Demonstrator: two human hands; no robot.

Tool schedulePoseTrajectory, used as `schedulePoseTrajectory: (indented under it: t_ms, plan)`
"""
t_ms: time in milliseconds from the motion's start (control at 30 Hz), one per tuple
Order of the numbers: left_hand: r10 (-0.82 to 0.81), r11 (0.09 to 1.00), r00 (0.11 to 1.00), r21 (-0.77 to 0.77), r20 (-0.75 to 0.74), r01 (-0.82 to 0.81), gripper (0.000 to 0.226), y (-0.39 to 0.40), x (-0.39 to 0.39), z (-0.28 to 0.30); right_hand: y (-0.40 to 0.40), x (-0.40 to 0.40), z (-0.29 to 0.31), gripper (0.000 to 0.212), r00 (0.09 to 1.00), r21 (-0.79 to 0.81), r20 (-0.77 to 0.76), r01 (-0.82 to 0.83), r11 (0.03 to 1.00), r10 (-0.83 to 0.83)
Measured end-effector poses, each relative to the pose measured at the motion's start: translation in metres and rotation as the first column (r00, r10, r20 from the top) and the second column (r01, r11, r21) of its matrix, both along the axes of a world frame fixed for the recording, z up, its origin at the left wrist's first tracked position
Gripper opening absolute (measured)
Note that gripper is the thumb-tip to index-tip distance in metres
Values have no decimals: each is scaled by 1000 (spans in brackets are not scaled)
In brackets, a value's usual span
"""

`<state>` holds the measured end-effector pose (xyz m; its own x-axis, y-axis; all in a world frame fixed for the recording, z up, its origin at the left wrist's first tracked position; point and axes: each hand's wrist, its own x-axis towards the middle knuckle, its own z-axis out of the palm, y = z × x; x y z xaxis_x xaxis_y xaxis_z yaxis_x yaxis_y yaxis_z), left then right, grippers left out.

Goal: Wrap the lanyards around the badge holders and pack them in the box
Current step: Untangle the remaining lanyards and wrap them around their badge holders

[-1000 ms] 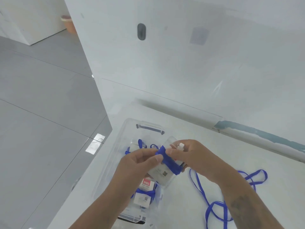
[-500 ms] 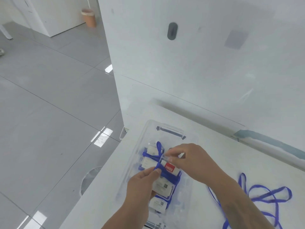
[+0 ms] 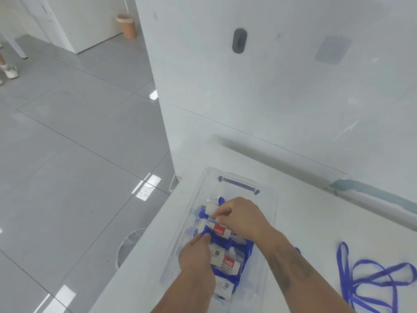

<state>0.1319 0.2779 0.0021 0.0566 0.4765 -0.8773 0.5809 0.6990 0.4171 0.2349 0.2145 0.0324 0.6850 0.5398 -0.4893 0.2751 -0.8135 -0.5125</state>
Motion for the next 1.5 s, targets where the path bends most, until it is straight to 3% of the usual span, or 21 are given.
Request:
schedulePoseTrajectory:
  t_ms: [233,467,700,900,1200,1333,1500]
  plan:
    - [104,994,992,21,-65,-103,14,-1,5,-18,11,4,-18,23,998,-21,-42,-42,999,41]
    - [194,980,973,-29,-125,-199,33,-5,12,-17,19,8,-29,23,999,-25,-40,-10,1000,9]
    - [226,969,964,-65,-137,-237,18,0,11,-8,26,6,-38,24,999,-70,29,-26,997,28]
    - [266,954,959,-111,-100,-277,18,4,7,-4,32,4,-40,23,991,-147,117,-45,988,62]
    - [258,943,965,-226,37,-244,9,-2,1,39,21,8,-18,27,989,-100,140,-31,995,45]
    - [179,954,965,-272,191,-123,27,-4,-6,68,13,9,2,24,979,-37,202,-22,999,29]
    - [-67,997,925,-20,375,80,13,-4,-6,87,-2,3,28,18,959,96,273,48,994,-73]
